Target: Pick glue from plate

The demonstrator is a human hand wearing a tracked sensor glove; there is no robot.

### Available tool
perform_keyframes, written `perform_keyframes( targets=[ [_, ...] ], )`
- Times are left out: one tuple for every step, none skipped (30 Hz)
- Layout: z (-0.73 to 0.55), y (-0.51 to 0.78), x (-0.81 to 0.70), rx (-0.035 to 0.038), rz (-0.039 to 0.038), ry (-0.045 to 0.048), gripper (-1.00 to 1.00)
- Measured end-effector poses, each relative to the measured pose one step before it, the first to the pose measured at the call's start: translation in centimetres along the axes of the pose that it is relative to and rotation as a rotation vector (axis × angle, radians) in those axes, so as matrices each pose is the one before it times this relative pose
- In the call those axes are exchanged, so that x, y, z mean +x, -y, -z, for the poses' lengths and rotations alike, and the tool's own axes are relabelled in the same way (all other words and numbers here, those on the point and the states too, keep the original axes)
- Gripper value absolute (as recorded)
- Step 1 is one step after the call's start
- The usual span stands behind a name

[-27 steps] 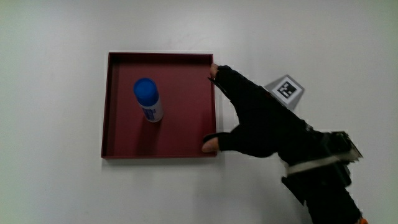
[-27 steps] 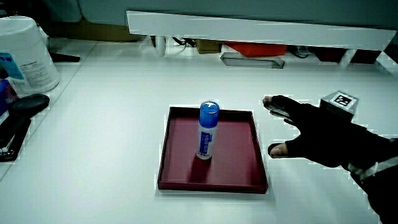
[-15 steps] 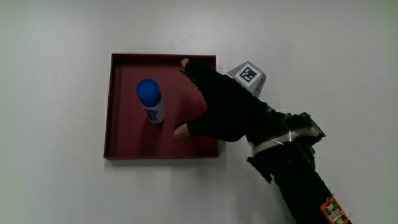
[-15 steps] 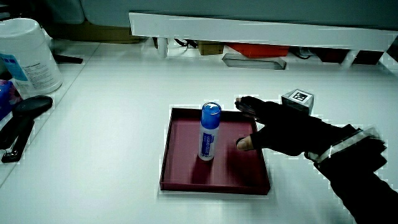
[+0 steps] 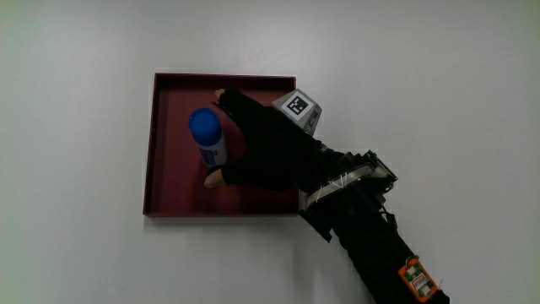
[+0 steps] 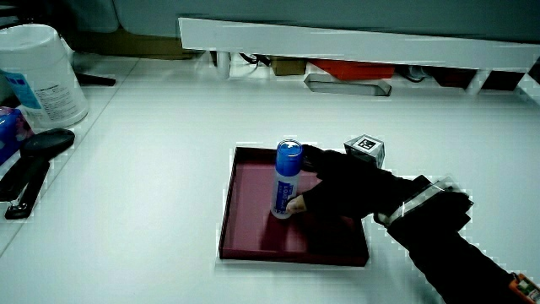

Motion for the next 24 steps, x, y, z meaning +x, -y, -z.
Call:
perform_keyframes(
  targets=[
    [0.0, -0.06, 0.112, 0.00483, -0.01303, -0.00706, 0.0],
    [-0.009, 0.037, -0.127, 0.00265, -0.00214, -0.00666, 0.0],
    [-0.016, -0.032, 0.049, 0.00062, -0.00459, -0.00627, 0.0],
    [-0.006, -0.009, 0.067, 0.00736, -0.00466, -0.00625, 0.06],
    [0.016, -0.008, 0.013, 0.00731, -0.00508, -0.00689, 0.12],
    [0.004, -0.1, 0.193, 0.00895, -0.01036, -0.00157, 0.19],
    [0.028, 0.036, -0.138, 0.00694, -0.00261, -0.01122, 0.25],
    [-0.05, -0.068, 0.21, 0.0073, -0.0096, 0.00204, 0.31],
    [0.032, 0.063, -0.129, -0.00258, 0.00388, -0.01518, 0.38],
    [-0.027, -0.008, 0.101, 0.01473, -0.01145, -0.00163, 0.44],
    [-0.002, 0.033, -0.139, 0.00533, 0.00725, 0.00709, 0.5],
    [-0.019, -0.043, 0.053, 0.00706, -0.00276, 0.00538, 0.56],
    [-0.023, -0.026, 0.068, 0.00336, -0.00522, -0.0042, 0.62],
    [-0.036, 0.009, -0.04, 0.00161, -0.00496, -0.00731, 0.69],
    [-0.032, 0.014, 0.016, 0.00597, 0.00296, 0.00758, 0.75],
    [0.01, -0.007, -0.049, 0.0034, -0.00397, -0.00394, 0.81],
    [-0.006, 0.006, -0.006, 0.00831, 0.00005, 0.00813, 0.88],
    [-0.031, -0.013, -0.042, 0.00179, -0.00602, 0.00722, 0.94],
    [0.004, 0.027, -0.095, 0.00125, -0.00281, -0.00795, 1.0],
    [-0.025, 0.015, 0.001, 0.00539, 0.00388, 0.01033, 1.0],
    [0.008, -0.012, 0.017, 0.00596, -0.00616, 0.01181, 1.0],
    [0.043, 0.007, 0.041, 0.00392, -0.00462, -0.00032, 1.0],
    [0.031, 0.009, -0.014, -0.0012, -0.00923, -0.00933, 1.0],
    [-0.015, 0.077, -0.083, 0.00418, 0.00741, 0.00972, 1.0]
  ],
)
